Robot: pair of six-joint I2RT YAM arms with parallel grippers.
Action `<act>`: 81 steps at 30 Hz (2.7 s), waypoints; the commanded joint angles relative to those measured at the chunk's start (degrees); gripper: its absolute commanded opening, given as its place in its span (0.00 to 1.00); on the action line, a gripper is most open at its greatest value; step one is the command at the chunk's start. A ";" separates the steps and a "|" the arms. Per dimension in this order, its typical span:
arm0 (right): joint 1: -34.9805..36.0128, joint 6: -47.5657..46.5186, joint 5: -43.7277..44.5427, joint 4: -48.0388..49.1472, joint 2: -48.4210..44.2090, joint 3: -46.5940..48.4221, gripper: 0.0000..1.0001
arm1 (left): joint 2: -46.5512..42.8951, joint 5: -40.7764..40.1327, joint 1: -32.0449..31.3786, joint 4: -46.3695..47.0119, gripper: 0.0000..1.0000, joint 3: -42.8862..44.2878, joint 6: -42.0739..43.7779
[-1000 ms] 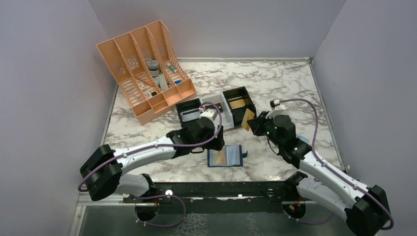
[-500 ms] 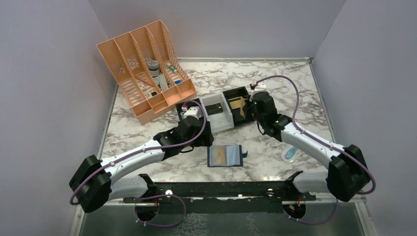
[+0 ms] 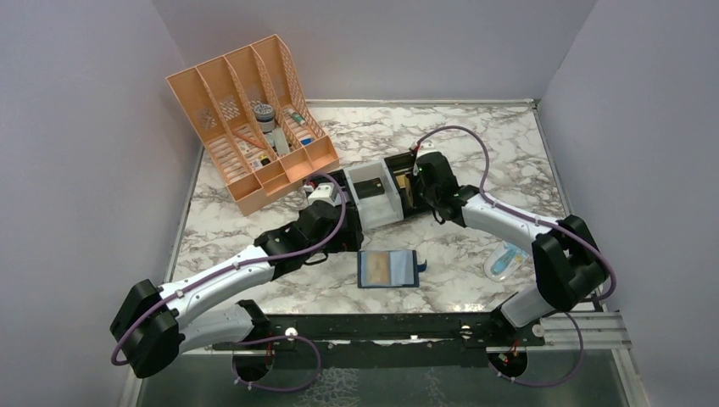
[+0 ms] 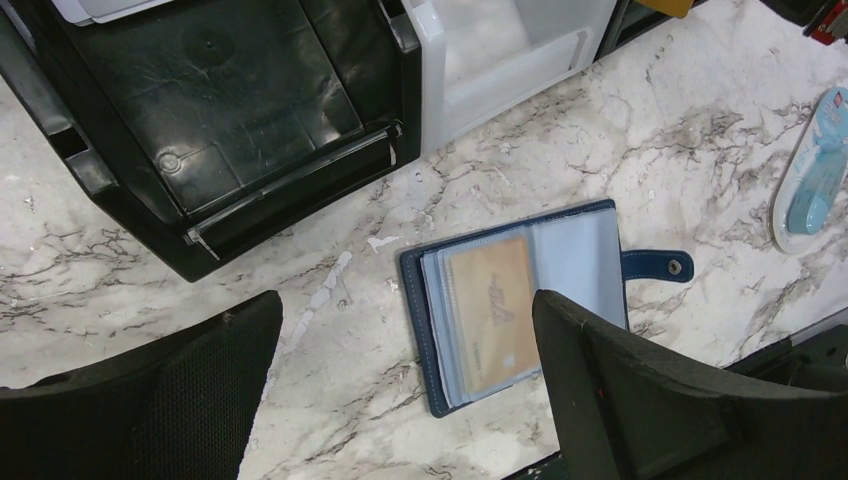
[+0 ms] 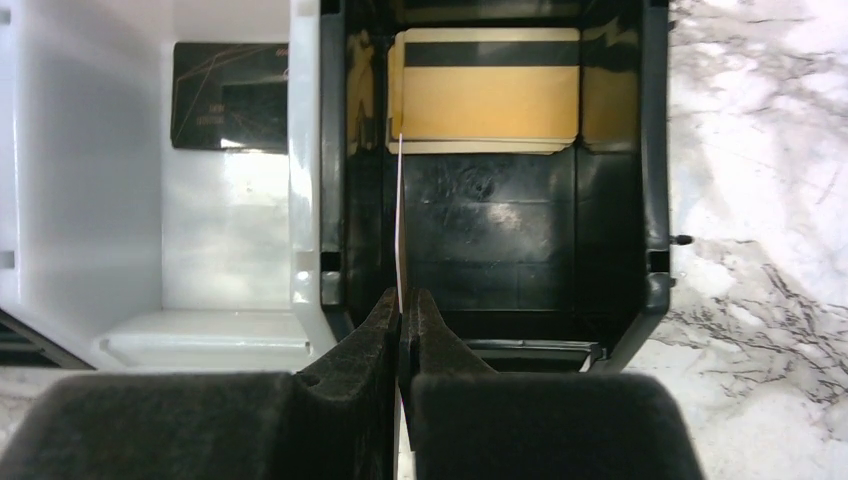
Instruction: Take the credit cards out of the card holder
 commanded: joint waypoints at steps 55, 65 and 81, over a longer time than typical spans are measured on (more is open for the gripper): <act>-2.87 -59.01 -8.65 16.70 12.40 1.21 0.01 | -1.20 -1.97 0.66 -1.17 0.99 -1.10 1.56; -2.88 -61.41 -14.22 12.01 12.38 0.26 0.06 | -2.46 -2.49 0.77 -1.10 0.99 -1.59 0.85; -4.21 -62.07 -14.68 9.96 14.28 0.93 0.29 | -1.55 -2.48 0.85 -1.35 0.99 -0.51 2.14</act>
